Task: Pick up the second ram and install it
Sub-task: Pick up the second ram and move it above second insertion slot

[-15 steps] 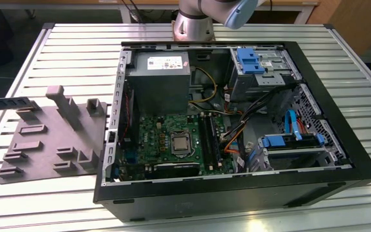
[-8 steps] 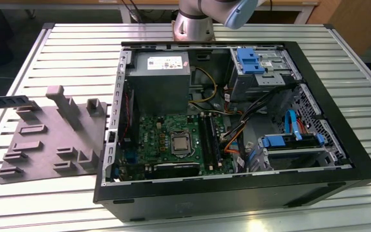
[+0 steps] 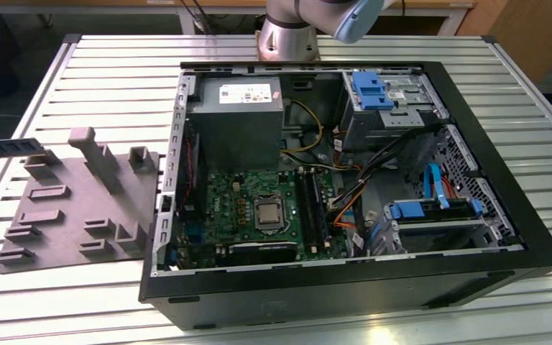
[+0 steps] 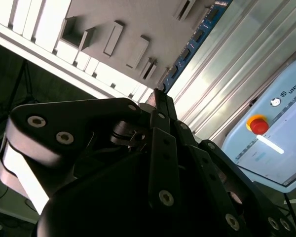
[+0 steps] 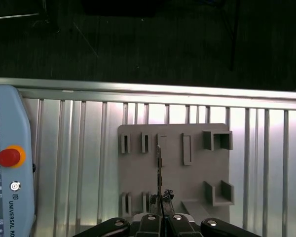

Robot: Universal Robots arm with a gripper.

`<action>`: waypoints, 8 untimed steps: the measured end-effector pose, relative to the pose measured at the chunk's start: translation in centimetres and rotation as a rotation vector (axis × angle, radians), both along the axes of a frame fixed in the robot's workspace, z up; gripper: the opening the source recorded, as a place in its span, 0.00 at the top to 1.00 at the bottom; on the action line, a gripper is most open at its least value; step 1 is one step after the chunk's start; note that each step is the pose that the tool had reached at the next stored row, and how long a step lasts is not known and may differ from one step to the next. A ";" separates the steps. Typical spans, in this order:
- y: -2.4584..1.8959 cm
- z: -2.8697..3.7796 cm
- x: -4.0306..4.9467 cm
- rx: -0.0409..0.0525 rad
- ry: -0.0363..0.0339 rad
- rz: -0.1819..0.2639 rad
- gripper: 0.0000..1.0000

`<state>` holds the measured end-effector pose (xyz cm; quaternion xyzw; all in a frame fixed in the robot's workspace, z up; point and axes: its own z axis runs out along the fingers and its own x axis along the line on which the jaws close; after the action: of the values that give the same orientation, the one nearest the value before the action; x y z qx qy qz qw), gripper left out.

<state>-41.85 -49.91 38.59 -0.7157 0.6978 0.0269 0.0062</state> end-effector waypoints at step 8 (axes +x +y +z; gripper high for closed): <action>0.00 0.53 0.00 0.0023 0.0001 0.000 0.88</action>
<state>-41.85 -49.91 39.12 -0.7157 0.6978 0.0278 0.0070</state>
